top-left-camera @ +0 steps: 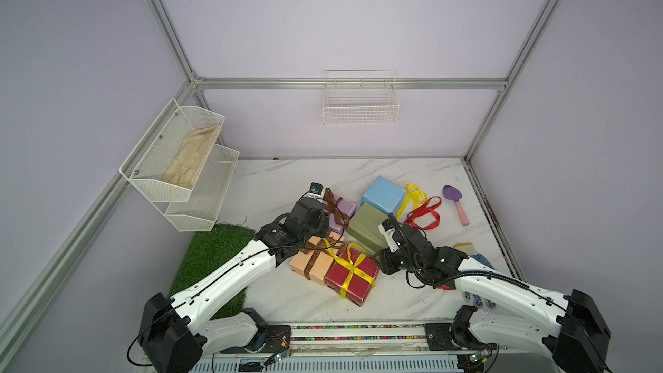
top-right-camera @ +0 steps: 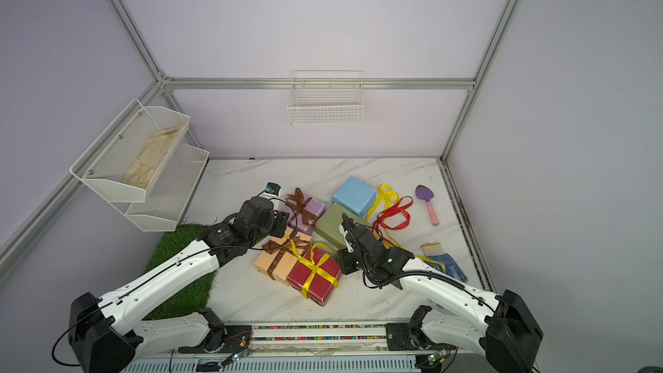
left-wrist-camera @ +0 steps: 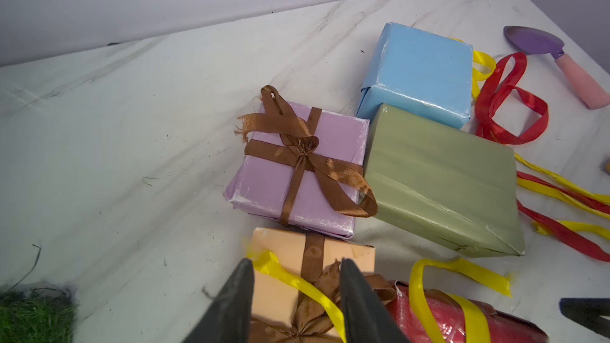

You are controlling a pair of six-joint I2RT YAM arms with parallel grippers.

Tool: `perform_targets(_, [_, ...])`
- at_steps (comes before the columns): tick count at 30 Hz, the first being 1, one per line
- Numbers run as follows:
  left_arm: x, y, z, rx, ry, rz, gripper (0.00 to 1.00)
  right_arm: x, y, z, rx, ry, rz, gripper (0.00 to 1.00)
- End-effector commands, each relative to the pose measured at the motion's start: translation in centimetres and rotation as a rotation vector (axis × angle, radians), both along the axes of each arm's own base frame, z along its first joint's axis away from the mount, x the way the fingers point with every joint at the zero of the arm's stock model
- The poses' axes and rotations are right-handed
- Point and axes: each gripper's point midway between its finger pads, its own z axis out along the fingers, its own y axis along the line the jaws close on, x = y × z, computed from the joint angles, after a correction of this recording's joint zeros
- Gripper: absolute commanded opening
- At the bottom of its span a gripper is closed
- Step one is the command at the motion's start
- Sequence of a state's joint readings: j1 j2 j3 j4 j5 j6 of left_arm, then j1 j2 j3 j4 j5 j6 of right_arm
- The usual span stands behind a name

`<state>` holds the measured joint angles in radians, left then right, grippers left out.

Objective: Untie the ribbon bows on the gift boxes
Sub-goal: Untie the ribbon from the gift box.

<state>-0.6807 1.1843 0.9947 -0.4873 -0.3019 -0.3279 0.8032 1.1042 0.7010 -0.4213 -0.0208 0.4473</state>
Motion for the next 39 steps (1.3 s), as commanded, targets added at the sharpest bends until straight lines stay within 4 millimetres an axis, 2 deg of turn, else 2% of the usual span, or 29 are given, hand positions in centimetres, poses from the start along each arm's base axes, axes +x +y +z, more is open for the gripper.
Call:
perform_targets(1, [-0.7, -0.6, -0.3, -0.045, 0.019, -0.043, 0.49, -0.1, 0.6, 0.9, 0.018, -0.006, 0.038, 0.45])
perform_targets(5, [-2.4, -2.3, -0.9, -0.097, 0.078, -0.160, 0.52, 0.0, 1.2, 0.6, 0.028, 0.004, 0.049, 0.45])
perform_targets(9, [-5.0, -3.7, -1.8, -0.155, 0.136, -0.222, 0.50, 0.0, 1.8, 0.4, 0.053, 0.017, 0.055, 0.45])
perform_targets(14, [-8.5, -5.1, -2.7, -0.152, 0.155, -0.300, 0.52, 0.2, 2.1, -0.2, 0.057, 0.028, 0.052, 0.45])
perform_targets(16, [-9.9, -5.7, -3.2, -0.141, 0.168, -0.328, 0.56, 0.3, 2.0, -0.6, 0.035, 0.036, 0.047, 0.45])
perform_targets(24, [-13.5, -7.4, -6.6, -0.061, 0.231, -0.399, 0.58, 0.4, 1.3, -1.4, 0.000, 0.047, 0.026, 0.47])
perform_targets(30, [-14.9, -9.0, -8.5, 0.011, 0.269, -0.458, 0.55, 0.2, 1.3, -2.3, -0.014, 0.066, 0.031, 0.47])
perform_targets(33, [-14.9, -9.9, -8.9, 0.037, 0.278, -0.467, 0.49, 0.1, 1.3, -2.6, -0.013, 0.068, 0.033, 0.47])
perform_targets(39, [-13.9, -10.4, -9.9, 0.074, 0.284, -0.405, 0.47, -0.2, 1.1, -3.1, -0.018, 0.080, 0.029, 0.47])
